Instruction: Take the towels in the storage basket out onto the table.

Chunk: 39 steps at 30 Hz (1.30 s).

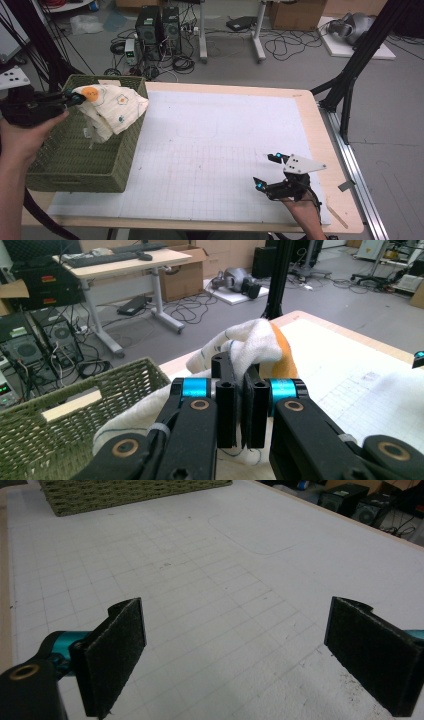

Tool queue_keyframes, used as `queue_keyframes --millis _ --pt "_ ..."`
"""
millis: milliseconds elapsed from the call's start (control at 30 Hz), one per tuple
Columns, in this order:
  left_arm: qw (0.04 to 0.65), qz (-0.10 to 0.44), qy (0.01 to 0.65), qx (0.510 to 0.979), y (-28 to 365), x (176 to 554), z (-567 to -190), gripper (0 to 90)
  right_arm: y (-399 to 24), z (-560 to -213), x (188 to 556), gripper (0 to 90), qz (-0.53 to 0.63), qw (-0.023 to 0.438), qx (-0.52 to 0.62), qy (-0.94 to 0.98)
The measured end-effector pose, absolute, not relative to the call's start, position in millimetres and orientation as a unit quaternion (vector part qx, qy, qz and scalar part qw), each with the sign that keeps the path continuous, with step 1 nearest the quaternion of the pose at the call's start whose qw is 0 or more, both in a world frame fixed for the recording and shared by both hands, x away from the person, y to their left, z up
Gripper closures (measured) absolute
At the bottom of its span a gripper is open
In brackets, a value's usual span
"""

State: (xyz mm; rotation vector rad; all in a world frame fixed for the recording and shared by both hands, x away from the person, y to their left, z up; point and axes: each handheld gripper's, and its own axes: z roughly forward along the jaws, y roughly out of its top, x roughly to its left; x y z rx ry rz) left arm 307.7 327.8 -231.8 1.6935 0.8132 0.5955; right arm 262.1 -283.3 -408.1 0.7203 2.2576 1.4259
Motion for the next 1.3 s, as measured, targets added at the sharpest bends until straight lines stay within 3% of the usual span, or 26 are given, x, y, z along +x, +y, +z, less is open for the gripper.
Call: queue_keyframes --millis 633,1300 --pt "0.572 0.232 0.317 0.72 301 311 -219 86.5 -284 -408 262 8.8 0.509 0.189 0.255 0.8" --pt "0.579 0.198 0.262 0.746 238 320 -214 86.4 -284 -407 262 8.8 0.511 0.187 0.253 0.8"
